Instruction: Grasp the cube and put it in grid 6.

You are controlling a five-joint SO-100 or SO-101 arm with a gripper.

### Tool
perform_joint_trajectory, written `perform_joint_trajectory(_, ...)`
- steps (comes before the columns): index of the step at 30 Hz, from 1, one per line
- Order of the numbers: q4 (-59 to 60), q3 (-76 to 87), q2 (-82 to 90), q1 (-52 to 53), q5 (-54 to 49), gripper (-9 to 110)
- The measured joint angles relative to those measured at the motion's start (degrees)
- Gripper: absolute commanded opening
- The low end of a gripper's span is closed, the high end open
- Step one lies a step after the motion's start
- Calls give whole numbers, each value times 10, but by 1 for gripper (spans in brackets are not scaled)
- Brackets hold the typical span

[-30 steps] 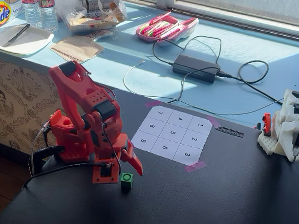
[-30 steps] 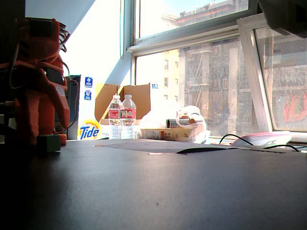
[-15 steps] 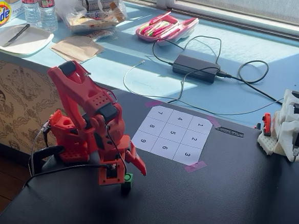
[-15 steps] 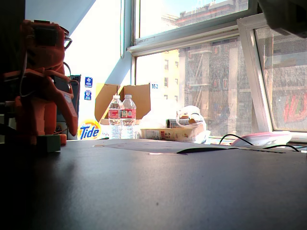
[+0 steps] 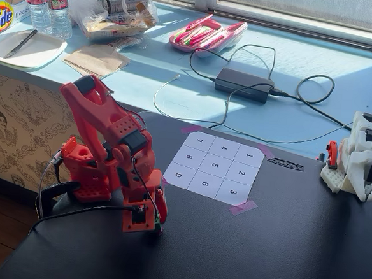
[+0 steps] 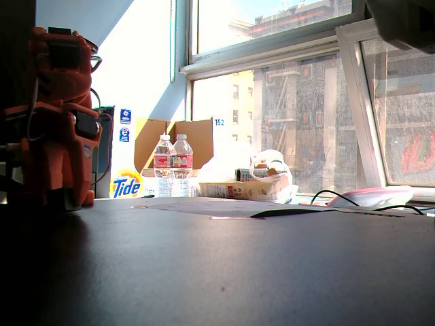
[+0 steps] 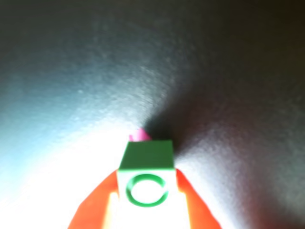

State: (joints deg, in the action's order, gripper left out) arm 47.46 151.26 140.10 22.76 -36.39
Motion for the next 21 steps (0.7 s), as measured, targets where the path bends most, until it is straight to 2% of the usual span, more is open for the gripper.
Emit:
perform_joint_trajectory(5, 117, -142, -5, -53, 46, 0)
perform_joint_trajectory(11, 247, -313, -61, -191, 103, 0)
perform_joint_trajectory(21, 306, -367, -156, -449, 109, 0)
